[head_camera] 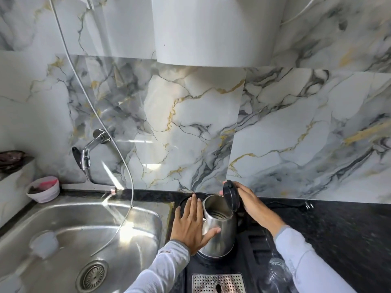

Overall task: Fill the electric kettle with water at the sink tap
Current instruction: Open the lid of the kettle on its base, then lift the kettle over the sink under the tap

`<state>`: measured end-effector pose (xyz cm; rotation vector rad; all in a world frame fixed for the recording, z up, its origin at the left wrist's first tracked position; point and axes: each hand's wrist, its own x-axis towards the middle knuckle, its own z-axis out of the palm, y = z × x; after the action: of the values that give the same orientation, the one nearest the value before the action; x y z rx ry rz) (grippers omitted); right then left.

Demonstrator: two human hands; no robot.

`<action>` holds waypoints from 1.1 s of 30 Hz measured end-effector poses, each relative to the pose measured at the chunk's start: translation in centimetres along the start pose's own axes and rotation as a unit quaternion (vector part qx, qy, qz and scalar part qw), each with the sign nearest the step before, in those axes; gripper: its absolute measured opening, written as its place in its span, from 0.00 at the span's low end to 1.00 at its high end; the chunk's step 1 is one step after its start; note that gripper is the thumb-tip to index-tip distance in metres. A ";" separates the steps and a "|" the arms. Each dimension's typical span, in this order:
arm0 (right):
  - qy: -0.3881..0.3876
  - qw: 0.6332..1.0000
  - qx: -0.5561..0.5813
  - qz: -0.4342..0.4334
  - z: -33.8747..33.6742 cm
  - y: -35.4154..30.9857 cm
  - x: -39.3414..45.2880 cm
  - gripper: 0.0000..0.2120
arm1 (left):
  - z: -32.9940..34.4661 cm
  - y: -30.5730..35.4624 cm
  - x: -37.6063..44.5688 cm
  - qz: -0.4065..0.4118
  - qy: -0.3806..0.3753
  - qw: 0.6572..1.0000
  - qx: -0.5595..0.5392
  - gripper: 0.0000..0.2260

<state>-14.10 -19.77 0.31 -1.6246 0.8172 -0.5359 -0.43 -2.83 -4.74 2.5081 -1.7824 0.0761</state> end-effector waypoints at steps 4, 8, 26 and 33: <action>-0.109 0.990 0.085 -0.001 -1.5 0.0 -0.5 0.32 | -0.1 0.1 0.0 0.005 0.006 1.000 0.008 0.47; -0.173 0.981 -0.087 -0.031 -2.7 0.3 -1.2 0.47 | -0.3 0.1 -0.2 0.004 0.013 1.000 0.016 0.48; 0.168 0.857 -0.370 -0.317 -1.2 5.9 1.6 0.25 | -0.5 1.3 -0.6 -0.025 0.055 0.997 0.043 0.46; 0.169 0.872 -0.357 -0.289 -0.8 4.8 1.7 0.25 | -0.7 0.7 -0.9 -0.024 0.061 0.998 0.022 0.47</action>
<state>-14.65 -21.94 -4.37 -2.5439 0.8239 -1.0466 -1.41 -2.20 -4.05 2.5150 -1.6925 0.2638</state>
